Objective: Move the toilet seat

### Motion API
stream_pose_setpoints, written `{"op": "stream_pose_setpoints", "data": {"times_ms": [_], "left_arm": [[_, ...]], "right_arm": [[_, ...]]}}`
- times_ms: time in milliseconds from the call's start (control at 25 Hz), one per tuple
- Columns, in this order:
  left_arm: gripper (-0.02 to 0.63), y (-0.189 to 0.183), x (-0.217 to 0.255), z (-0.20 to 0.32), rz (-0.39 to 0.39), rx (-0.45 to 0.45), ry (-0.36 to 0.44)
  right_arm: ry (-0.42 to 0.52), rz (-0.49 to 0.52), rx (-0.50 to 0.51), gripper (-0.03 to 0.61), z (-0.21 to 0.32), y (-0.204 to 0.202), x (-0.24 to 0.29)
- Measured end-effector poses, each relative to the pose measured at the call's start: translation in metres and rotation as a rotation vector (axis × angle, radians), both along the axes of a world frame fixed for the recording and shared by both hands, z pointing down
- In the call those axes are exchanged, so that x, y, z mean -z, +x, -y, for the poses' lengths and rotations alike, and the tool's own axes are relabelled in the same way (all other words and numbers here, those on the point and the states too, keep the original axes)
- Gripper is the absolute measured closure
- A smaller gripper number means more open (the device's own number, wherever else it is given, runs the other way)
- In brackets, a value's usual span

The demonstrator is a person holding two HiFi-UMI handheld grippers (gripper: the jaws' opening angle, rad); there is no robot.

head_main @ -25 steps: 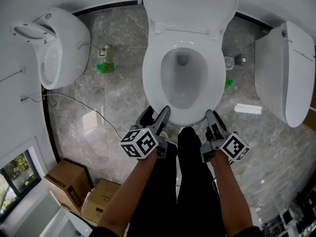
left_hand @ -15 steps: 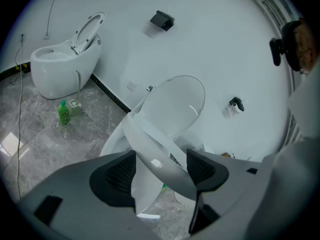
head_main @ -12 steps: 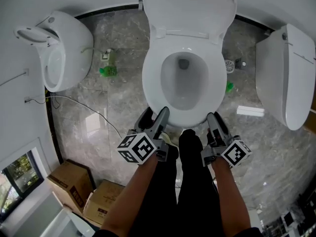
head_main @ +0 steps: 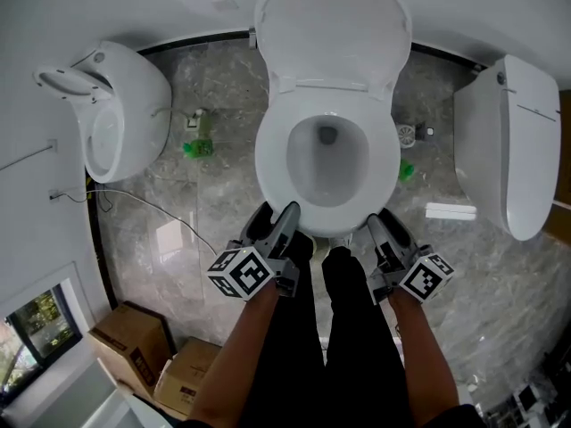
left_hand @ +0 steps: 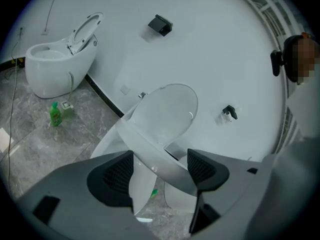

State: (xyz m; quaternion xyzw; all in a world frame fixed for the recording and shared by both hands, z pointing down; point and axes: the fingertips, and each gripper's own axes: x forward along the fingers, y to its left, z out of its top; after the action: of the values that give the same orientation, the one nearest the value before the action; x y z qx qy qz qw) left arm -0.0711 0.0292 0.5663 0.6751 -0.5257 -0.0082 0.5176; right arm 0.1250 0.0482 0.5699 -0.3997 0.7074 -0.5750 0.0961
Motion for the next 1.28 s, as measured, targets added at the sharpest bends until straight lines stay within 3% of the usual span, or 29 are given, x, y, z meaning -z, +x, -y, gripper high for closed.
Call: {"op": "stream_pose_setpoints", "data": {"times_ms": [280, 560, 800, 1000, 1280], "left_arm": [[0.271, 0.001, 0.015, 0.009, -0.063, -0.1, 0.046], [0.267, -0.002, 0.029, 0.015, -0.097, -0.183, 0.081], [0.267, 0.0, 0.039, 0.022, -0.122, -0.282, 0.131], [0.267, 0.0, 0.046, 0.029, -0.108, -0.344, 0.159], [0.267, 0.0, 0.05, 0.03, -0.063, -0.434, 0.182]], "right_arm": [[0.087, -0.109, 0.202, 0.348, 0.003, -0.004, 0.01], [0.095, -0.19, 0.264, 0.347, 0.014, -0.006, 0.024], [0.168, -0.185, 0.244, 0.347, 0.022, -0.004, 0.032], [0.195, -0.189, 0.254, 0.347, 0.031, -0.003, 0.038], [0.238, -0.282, 0.323, 0.356, 0.034, -0.003, 0.043]]}}
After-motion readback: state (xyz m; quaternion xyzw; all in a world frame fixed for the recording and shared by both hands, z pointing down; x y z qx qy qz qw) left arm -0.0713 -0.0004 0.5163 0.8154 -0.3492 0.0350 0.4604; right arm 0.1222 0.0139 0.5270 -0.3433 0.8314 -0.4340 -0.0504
